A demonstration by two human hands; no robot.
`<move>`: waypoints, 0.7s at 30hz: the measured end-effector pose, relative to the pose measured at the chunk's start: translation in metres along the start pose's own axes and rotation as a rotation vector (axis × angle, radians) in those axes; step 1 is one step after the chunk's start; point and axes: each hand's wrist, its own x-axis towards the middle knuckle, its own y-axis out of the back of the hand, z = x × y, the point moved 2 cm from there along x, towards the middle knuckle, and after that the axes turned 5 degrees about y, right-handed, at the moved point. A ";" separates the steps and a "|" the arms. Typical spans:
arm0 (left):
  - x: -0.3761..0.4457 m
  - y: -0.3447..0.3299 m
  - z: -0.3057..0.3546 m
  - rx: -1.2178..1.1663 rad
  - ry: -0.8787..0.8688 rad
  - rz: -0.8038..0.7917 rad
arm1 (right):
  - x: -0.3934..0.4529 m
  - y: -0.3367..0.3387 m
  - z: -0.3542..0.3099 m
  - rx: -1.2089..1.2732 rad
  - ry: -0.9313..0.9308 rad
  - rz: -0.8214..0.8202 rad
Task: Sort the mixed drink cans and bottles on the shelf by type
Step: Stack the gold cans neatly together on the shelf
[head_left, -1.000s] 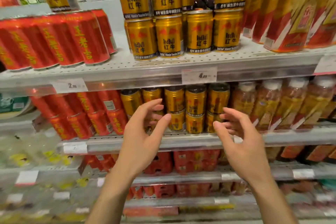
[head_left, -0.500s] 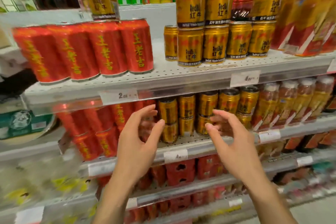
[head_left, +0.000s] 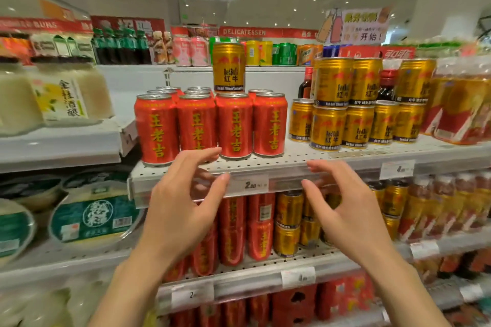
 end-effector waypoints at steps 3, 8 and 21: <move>0.025 0.022 0.003 0.111 -0.126 0.013 | 0.030 -0.002 -0.013 -0.046 0.092 -0.015; 0.067 0.043 0.013 0.254 -0.249 0.028 | 0.079 -0.001 -0.028 -0.151 0.282 0.013; 0.174 0.047 0.009 0.381 -0.010 -0.111 | 0.204 -0.015 -0.052 -0.053 0.168 -0.070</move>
